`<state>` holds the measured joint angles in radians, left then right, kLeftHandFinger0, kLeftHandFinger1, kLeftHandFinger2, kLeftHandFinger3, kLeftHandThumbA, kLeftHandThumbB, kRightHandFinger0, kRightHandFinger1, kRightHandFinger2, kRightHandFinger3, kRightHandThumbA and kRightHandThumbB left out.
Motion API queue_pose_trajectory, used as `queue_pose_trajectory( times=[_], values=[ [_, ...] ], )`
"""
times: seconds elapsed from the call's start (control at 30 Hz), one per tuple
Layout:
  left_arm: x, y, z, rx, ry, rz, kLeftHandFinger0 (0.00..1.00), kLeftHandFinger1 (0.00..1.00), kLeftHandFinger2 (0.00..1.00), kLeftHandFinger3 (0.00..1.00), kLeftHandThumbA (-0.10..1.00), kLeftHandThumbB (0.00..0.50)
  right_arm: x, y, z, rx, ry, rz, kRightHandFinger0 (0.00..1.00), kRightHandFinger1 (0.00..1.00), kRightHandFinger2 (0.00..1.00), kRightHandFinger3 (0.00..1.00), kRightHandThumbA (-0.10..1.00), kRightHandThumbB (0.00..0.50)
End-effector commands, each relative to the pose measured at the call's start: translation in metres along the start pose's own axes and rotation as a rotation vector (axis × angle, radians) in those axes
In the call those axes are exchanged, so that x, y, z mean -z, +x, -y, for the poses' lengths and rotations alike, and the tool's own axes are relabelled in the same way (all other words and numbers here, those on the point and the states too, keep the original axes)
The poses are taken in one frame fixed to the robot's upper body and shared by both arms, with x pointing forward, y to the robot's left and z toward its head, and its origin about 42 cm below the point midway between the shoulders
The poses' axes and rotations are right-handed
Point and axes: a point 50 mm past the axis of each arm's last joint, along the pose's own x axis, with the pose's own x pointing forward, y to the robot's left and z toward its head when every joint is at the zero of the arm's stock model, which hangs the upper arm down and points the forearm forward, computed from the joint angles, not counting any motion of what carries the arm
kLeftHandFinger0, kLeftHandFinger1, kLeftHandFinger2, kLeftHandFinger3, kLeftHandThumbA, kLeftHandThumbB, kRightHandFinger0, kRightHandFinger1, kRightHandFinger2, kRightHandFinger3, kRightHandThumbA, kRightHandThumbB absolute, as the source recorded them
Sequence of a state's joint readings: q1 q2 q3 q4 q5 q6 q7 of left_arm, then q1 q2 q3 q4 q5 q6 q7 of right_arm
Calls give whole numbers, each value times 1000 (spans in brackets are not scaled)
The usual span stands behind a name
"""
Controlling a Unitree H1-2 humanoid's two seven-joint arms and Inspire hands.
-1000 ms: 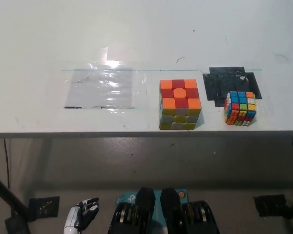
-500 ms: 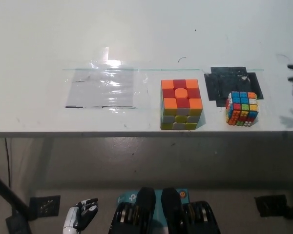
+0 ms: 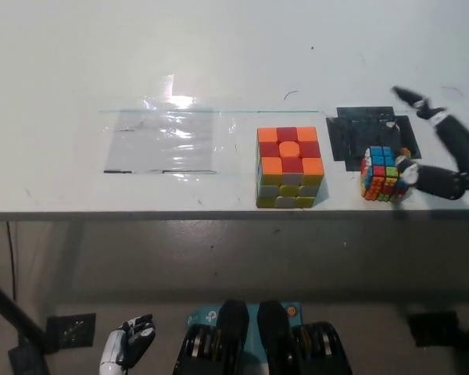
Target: The robot uses its right hand to pick up the small cube kept on the middle on the desk and place it on the bigger cube kept next to it
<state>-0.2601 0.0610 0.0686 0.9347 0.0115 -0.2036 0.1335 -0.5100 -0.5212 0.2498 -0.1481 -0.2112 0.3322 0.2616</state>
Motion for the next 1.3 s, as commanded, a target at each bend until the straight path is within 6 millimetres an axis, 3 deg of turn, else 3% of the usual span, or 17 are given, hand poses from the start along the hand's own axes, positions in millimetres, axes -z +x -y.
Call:
queue_pose_trajectory(
  times=[0.0,0.07,0.2,0.4,0.53,0.63,0.73,0.83,1.0,1.1,1.13,1.17,1.2,1.27],
  values=[
    [-21,9,-3,-5,12,65,863,772,767,659,503,116,-15,13,16,-43,-148,28,1000,1000,1000,1000,527,361],
    [-22,8,-3,-3,22,72,896,806,784,674,516,97,-14,21,10,-54,-164,24,1000,1000,1000,1000,564,420],
    [-22,9,-4,6,48,79,932,850,833,749,562,86,-10,26,6,-65,-176,25,1000,1000,1000,1000,596,443],
    [-25,10,-5,2,39,96,849,770,740,647,591,83,-6,33,3,-79,-225,28,1000,1000,1000,1000,626,466],
    [-23,10,-5,11,63,96,896,819,795,704,671,74,-1,35,5,-90,-275,19,1000,1000,1000,1000,582,445],
    [-27,10,-6,7,53,87,922,849,839,772,669,69,3,36,11,-88,-275,20,1000,1000,1000,1000,547,434],
    [-28,12,-6,-11,44,82,875,804,811,776,668,96,5,38,14,-82,-277,31,1000,1000,1000,1000,540,437],
    [-25,11,-7,15,51,106,910,833,805,745,694,58,9,37,13,-88,-291,39,1000,1000,1000,1000,545,449],
    [-26,10,-7,10,63,102,930,852,842,789,695,54,13,43,15,-96,-309,47,1000,1000,1000,1000,550,444],
    [-27,10,-7,4,55,87,913,837,825,757,702,72,15,46,16,-101,-327,42,1000,1000,1000,1000,566,444],
    [-27,10,-6,0,38,85,909,854,862,828,693,76,13,47,17,-117,-346,20,1000,1000,1000,1000,565,441],
    [-31,12,-6,-1,30,89,911,854,864,831,690,75,11,50,20,-118,-346,22,1000,1000,1000,1000,570,442],
    [-32,12,-6,-2,34,92,955,876,875,830,691,66,12,49,18,-123,-342,21,1000,1000,1000,1000,568,443],
    [-33,13,-7,-4,54,98,907,832,835,784,708,64,13,48,14,-125,-337,7,1000,1000,1000,1000,561,449]
  ],
)
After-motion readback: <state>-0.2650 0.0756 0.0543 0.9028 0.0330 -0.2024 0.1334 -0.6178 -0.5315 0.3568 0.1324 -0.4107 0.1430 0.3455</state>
